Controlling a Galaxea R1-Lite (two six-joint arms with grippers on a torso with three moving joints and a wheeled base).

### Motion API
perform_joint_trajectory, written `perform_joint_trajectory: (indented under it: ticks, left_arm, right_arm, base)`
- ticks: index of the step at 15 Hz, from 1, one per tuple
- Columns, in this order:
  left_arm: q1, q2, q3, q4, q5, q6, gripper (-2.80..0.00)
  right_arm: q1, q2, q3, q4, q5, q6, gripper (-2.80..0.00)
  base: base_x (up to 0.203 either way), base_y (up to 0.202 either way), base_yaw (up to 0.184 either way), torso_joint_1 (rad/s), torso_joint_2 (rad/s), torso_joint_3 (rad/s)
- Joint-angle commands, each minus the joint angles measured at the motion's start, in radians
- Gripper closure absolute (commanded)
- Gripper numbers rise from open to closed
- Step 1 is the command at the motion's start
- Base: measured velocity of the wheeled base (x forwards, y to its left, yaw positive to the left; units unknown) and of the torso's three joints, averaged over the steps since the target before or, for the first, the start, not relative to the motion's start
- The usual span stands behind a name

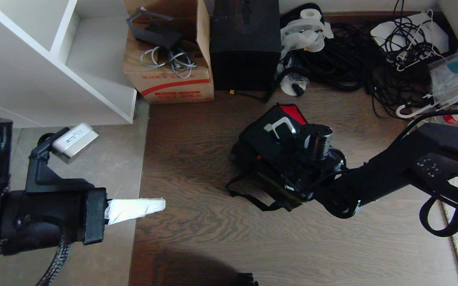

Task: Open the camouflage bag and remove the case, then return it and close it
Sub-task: Lift the black box

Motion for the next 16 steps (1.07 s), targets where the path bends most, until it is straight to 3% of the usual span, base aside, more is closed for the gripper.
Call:
perform_joint_trajectory:
  ticks: [1,4,12,16]
  left_arm:
    - [-0.031,0.080,-0.004,-0.019,-0.003,-0.005,0.00]
    - [-0.100,0.143,-0.012,-0.025,0.019,-0.038,0.00]
    - [-0.091,0.458,-0.102,-0.250,0.096,-0.074,0.00]
    - [-0.070,0.547,-0.228,-0.330,0.098,-0.143,0.00]
  right_arm:
    - [0.001,0.003,0.002,-0.006,-0.004,-0.003,0.00]
    - [0.001,0.001,0.003,-0.006,-0.004,-0.003,0.00]
    - [0.001,-0.010,0.015,-0.006,-0.004,0.001,0.00]
    - [0.002,-0.020,0.017,-0.006,0.012,0.001,0.00]
  base:
    - [0.000,0.000,0.000,0.000,0.00,0.000]
    - [0.000,0.000,0.000,0.000,0.00,0.000]
    - [0.000,0.000,0.000,0.000,0.00,0.000]
    - [0.000,0.000,0.000,0.000,0.00,0.000]
